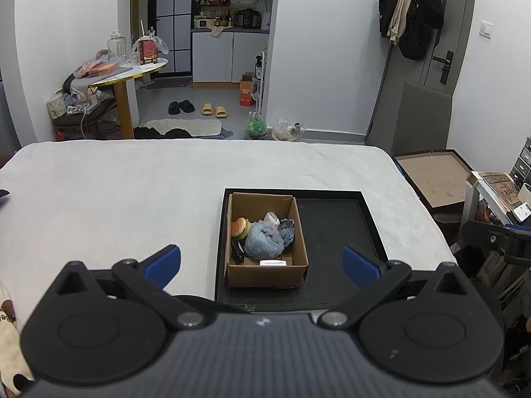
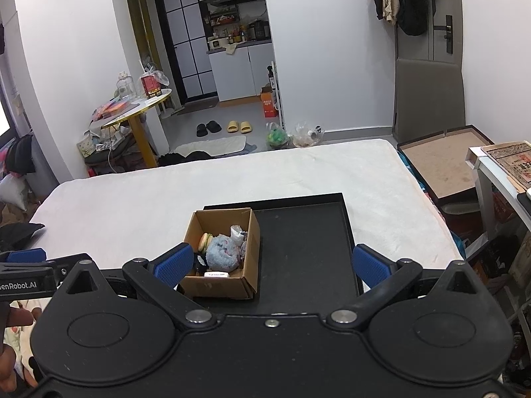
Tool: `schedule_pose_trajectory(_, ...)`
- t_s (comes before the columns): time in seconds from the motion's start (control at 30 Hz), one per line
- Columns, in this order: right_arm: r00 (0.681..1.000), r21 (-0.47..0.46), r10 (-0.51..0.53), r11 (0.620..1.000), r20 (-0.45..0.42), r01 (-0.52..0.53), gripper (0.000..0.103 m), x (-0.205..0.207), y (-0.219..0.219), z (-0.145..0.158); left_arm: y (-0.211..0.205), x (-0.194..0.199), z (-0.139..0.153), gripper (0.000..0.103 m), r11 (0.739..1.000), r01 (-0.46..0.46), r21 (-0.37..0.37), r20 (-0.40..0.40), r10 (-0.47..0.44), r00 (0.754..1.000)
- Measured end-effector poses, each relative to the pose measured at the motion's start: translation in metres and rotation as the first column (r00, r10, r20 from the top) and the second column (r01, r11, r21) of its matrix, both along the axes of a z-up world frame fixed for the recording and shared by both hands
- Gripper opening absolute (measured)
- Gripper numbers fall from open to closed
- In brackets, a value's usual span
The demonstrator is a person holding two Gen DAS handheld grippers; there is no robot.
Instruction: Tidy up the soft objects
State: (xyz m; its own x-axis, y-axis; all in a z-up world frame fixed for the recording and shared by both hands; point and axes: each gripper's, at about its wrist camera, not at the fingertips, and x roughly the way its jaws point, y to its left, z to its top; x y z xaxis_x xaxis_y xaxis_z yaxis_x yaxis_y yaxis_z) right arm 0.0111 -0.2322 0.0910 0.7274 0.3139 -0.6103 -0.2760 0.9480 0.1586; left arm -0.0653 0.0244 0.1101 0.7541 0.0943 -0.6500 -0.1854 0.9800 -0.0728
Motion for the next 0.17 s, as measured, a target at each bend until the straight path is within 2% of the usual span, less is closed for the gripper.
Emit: schedule_pose_trajectory(0.17, 1.000, -0.003, 0.002, 1.000, -0.005, -0.002, 0.103, 0.0013, 0.0007, -0.0030, 0.0006, 0.0000, -0.0026, 0.103, 1.000, 0.002, -0.002, -0.004, -0.002, 1.000)
